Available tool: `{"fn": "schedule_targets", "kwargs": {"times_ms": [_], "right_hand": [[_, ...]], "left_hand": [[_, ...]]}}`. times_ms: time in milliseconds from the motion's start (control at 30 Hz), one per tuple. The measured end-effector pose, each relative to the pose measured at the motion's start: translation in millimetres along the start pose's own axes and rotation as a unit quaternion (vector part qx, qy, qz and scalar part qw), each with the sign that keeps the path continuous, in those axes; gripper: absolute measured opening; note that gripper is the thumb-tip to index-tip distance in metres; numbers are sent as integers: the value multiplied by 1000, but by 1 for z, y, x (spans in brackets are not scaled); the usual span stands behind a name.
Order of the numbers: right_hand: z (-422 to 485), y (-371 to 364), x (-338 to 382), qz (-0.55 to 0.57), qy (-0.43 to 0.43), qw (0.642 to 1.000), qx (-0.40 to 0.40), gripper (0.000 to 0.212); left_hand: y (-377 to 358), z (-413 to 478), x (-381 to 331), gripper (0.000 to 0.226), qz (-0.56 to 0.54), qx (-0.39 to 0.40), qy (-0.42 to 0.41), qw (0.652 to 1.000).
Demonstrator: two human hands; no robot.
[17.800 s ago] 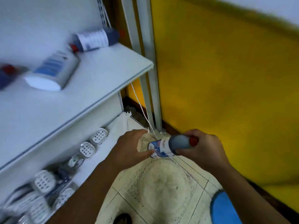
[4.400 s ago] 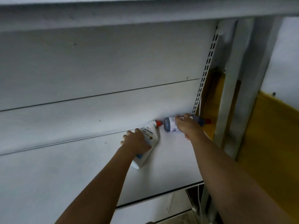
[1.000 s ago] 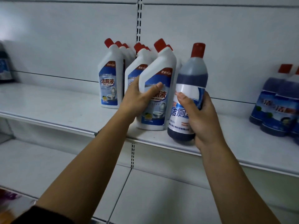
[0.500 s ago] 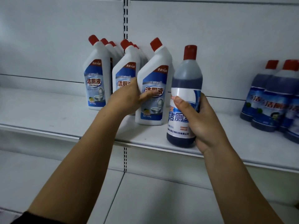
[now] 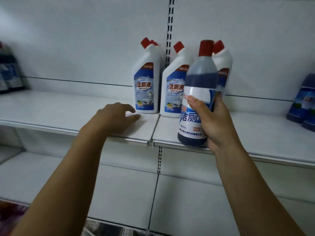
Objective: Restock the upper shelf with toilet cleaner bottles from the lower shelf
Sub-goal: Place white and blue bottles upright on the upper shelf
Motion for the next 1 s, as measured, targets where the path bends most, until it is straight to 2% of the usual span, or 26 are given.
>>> {"fn": "schedule_targets", "kwargs": {"times_ms": [100,200,233,333,433,567,767,1000], "right_hand": [[-1,-46,-10,-14,-1,1000,4,39],[-4,-91,-23,4,-13,1000,7,27],[-6,-106,-27,20,-18,1000,9,23],[-8,-151,-40,39,-37,998,18,33],[-8,-195,-51,42,-41,998,38,30],[-6,-251,-65,24,-40,997,60,29],[-1,-324,-84,37,-34,996,78,27],[11,-403,-112,49,-48,993,91,30]], "left_hand": [[3,-14,62,58,-30,5,34,999],[13,-24,105,40,-21,-31,48,998],[15,-26,114,40,-14,-35,42,998],[18,-33,137,49,-11,-41,25,999],[22,-37,160,38,-22,-69,19,997],[28,-39,193,38,-7,-104,21,994],[35,-29,261,40,9,-104,29,994],[49,11,359,49,22,-39,56,997]]}}
Point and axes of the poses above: each hand's wrist, its own z-axis towards the middle knuckle, its own y-axis out of the back of the hand, x = y × z, the point moved 8 cm from there along z, towards the middle knuckle, and after that the axes turned 6 degrees about z, right-handed, at the moved point
